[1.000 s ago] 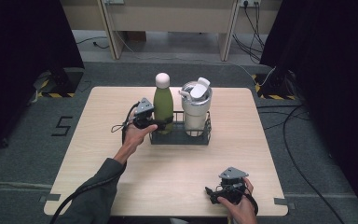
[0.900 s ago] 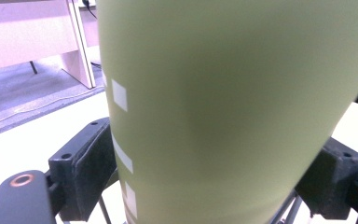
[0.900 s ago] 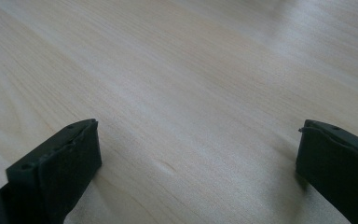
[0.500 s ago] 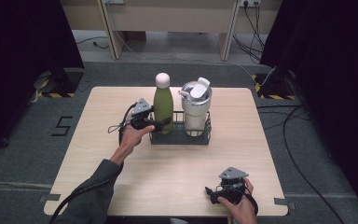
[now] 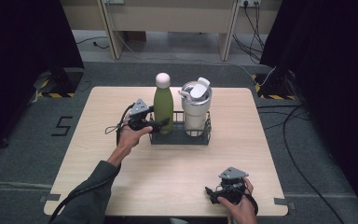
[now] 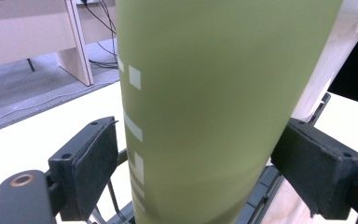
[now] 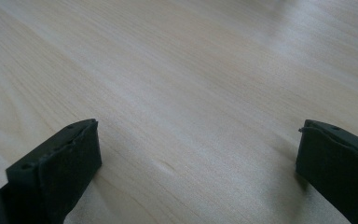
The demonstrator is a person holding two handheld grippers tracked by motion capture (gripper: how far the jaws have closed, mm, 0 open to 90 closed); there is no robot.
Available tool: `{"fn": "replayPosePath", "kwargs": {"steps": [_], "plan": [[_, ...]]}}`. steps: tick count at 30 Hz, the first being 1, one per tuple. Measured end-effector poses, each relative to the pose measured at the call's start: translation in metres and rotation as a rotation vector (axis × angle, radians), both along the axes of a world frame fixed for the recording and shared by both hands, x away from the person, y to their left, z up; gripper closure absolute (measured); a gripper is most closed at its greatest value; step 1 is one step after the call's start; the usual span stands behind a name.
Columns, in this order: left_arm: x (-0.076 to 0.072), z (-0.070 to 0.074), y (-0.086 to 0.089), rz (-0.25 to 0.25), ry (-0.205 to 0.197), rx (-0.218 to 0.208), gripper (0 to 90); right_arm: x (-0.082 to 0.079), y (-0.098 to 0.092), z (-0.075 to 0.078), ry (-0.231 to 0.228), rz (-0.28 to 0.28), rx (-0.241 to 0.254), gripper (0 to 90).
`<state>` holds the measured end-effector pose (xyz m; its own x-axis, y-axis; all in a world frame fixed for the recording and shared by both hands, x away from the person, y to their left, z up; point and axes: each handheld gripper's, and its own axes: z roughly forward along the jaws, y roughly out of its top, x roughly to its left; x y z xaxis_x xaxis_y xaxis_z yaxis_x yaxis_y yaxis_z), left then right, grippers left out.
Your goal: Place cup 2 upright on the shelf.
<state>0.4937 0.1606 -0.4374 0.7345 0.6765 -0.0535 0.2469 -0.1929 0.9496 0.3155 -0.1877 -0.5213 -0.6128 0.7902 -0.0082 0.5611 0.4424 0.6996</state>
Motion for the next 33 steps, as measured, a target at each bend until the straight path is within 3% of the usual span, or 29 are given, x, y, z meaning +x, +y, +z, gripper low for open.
{"fn": "replayPosePath", "kwargs": {"steps": [33], "plan": [[-0.015, 0.004, 0.015, -0.011, 0.011, -0.011, 14.9, 0.000, 0.000, 0.000, 0.000, 0.000, 0.000, 0.4]]}}
